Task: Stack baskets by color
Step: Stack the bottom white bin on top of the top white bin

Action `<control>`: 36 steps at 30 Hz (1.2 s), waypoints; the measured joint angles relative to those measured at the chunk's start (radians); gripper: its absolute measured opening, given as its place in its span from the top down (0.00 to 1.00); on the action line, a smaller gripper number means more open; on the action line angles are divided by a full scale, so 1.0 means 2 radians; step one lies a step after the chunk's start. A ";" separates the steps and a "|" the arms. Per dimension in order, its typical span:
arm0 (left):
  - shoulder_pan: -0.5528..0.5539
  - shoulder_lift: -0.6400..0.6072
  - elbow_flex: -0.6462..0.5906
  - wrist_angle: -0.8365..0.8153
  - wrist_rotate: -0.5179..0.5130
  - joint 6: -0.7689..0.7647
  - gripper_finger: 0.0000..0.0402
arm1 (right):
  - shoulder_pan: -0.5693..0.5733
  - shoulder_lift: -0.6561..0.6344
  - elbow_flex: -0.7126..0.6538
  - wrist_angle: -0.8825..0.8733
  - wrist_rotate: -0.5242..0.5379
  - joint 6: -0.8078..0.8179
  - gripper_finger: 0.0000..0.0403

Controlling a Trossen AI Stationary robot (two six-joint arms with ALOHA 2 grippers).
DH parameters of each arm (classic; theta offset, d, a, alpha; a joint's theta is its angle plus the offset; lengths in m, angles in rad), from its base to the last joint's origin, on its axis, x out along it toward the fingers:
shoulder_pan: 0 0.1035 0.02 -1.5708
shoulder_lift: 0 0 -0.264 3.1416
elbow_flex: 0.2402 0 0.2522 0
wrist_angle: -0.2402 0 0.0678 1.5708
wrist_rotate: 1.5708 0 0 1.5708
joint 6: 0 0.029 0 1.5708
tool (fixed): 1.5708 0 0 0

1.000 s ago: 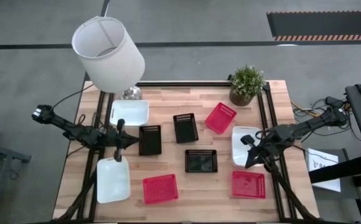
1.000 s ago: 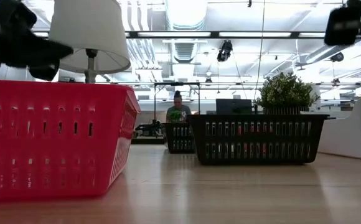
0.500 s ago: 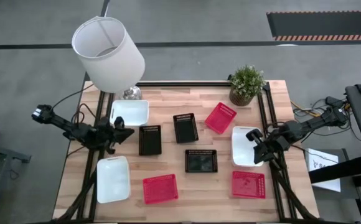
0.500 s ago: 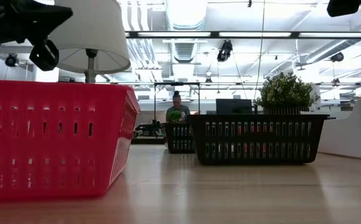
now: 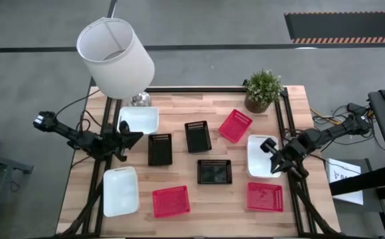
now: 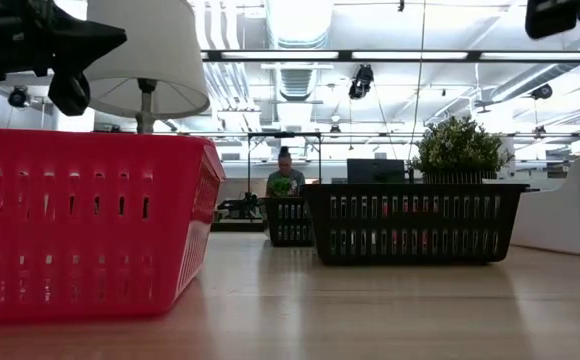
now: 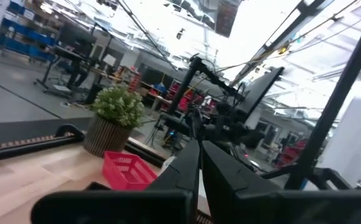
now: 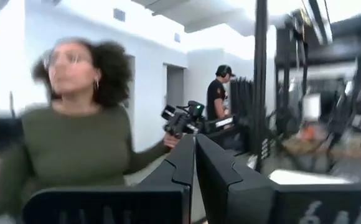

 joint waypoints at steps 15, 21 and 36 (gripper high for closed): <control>0.000 0.079 0.007 0.077 -0.034 -0.008 1.00 | -0.017 0.058 0.056 0.023 0.344 -0.199 0.98; 0.000 0.125 0.043 0.080 -0.087 -0.026 1.00 | -0.048 0.086 0.086 0.017 0.323 -0.230 0.98; 0.000 0.254 0.218 -0.155 -0.085 -0.240 1.00 | -0.111 0.085 0.082 0.009 0.323 -0.276 0.98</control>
